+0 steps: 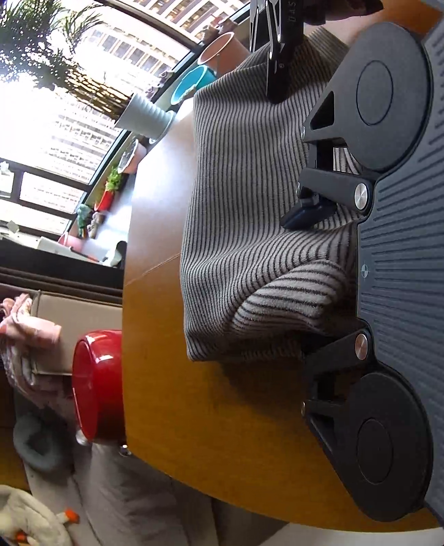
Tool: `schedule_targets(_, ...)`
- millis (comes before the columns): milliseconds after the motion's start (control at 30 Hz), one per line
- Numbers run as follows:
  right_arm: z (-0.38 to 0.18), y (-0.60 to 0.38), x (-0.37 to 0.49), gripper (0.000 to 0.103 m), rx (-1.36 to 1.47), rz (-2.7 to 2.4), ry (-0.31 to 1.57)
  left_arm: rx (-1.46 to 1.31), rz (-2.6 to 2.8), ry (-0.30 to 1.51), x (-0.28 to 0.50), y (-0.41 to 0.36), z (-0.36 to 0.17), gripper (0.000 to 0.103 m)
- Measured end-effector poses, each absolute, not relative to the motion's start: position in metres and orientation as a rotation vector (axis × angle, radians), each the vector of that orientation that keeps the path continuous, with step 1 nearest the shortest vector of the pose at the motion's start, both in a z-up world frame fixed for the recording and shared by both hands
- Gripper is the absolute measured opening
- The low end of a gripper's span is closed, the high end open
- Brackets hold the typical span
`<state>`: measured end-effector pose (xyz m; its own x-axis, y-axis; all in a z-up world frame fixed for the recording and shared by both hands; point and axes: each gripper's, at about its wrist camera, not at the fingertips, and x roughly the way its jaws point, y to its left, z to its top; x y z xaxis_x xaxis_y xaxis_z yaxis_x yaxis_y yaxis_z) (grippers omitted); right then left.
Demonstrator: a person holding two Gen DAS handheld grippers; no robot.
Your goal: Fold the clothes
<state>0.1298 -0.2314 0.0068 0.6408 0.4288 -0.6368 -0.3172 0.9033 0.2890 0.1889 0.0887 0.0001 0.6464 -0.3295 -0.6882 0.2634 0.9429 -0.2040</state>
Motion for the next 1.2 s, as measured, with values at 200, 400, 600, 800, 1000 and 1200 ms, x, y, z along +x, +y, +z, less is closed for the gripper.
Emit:
schedule_targets(200,-0.002,-0.257,0.182,0.048,0.281,0.421,0.722,-0.136,-0.319,0.756,0.203,0.094,0.007,0.046)
schedule_targets(400,0.013,-0.254,0.163,0.024,0.238,0.422,0.669,-0.104,-0.359,0.678,0.174,0.092,0.041,0.031)
schedule_targets(600,0.042,-0.261,0.15,0.023,0.196,0.462,0.637,-0.062,-0.372,0.708,0.149,0.077,0.038,0.033)
schedule_targets(800,-0.006,-0.286,0.149,0.036,0.243,0.418,0.668,-0.087,-0.306,0.746,0.128,0.094,0.013,0.047)
schedule_targets(1000,0.019,-0.27,0.136,0.061,0.104,0.336,0.605,-0.077,-0.283,0.615,0.114,0.091,0.05,0.057)
schedule_targets(1200,0.048,-0.254,0.127,0.093,0.115,0.372,0.482,-0.065,-0.342,0.701,0.13,0.053,0.028,0.057)
